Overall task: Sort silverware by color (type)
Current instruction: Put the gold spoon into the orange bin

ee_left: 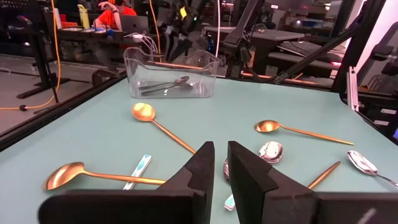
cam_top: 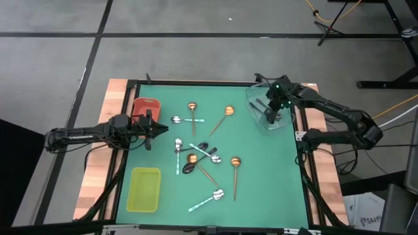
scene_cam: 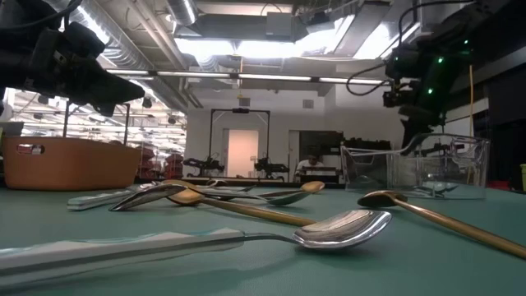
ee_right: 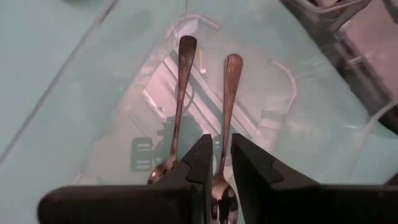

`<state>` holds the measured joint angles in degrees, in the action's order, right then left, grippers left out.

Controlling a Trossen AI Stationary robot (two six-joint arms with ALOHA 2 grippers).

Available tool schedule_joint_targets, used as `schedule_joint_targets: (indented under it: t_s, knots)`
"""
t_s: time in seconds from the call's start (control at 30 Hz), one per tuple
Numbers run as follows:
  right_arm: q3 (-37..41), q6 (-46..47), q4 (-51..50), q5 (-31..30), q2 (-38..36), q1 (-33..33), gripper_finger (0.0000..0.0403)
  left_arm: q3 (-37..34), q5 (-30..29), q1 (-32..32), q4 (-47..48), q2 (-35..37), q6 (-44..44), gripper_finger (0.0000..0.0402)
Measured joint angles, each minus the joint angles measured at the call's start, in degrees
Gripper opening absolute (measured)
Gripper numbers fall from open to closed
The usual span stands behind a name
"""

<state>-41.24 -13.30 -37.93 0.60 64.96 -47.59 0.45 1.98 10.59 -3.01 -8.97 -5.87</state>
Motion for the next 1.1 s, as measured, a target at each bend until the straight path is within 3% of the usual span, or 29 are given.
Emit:
schedule_joint_targets:
  t_s: [0.2, 0.63, 0.93, 1.1]
  knots:
    - [-0.14, 2.54, -1.36, 0.98, -4.80, 0.00, 0.0051, 0.00, 0.00, 0.00, -0.01, 0.00, 0.00, 0.0039]
    - [-0.14, 6.98, -0.77, 14.79, -10.39, 0.49, 0.0051, 0.00, -4.53, 0.00, -10.60, -0.02, -1.65, 0.0039]
    - [-0.14, 10.88, 9.15, 14.89, -10.37, 13.98, 0.0051, 0.00, -4.57, -0.04, -17.60, -0.51, -3.21, 0.0039]
    - [-0.16, 11.76, 15.47, 11.05, -10.37, 22.12, 0.0051, 0.00, -5.32, -1.26, -20.00, -2.56, -3.44, 0.0039]
